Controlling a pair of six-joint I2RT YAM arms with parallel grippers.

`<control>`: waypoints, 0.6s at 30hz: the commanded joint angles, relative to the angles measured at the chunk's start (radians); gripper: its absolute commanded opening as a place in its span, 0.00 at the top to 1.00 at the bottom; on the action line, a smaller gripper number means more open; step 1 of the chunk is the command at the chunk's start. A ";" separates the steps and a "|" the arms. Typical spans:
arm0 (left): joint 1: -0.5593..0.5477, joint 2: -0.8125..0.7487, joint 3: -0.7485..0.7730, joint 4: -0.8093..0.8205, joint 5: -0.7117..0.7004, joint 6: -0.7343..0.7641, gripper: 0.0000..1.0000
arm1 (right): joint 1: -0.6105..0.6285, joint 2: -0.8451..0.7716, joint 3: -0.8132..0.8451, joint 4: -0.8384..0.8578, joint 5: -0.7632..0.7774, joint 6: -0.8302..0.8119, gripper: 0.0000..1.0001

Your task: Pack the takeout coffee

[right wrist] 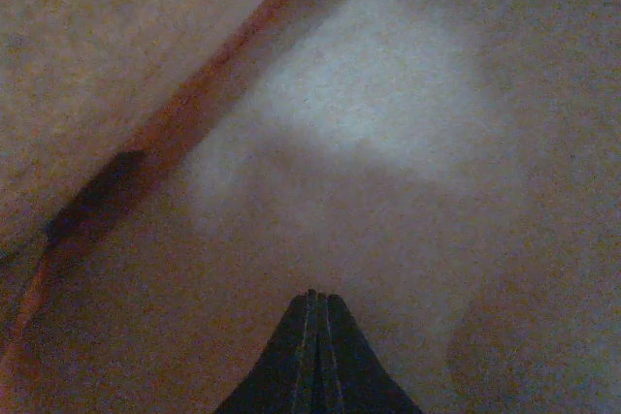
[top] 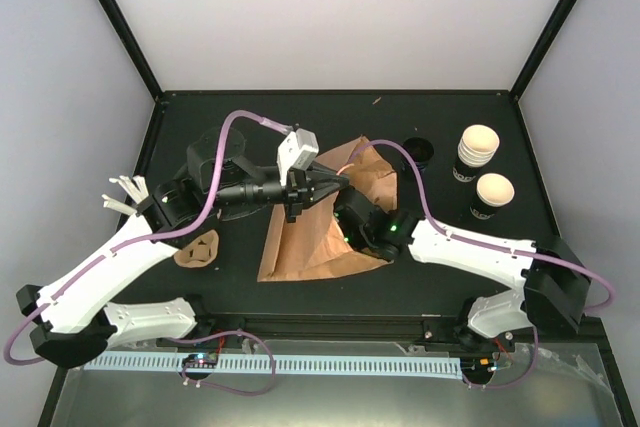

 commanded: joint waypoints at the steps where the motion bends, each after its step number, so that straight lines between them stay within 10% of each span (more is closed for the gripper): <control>1: 0.004 -0.049 -0.009 0.120 0.072 -0.017 0.98 | 0.004 0.040 0.030 0.008 0.036 0.072 0.99; 18: 0.004 -0.090 -0.041 0.116 0.069 -0.010 0.98 | -0.077 0.029 0.060 -0.056 0.000 0.438 0.99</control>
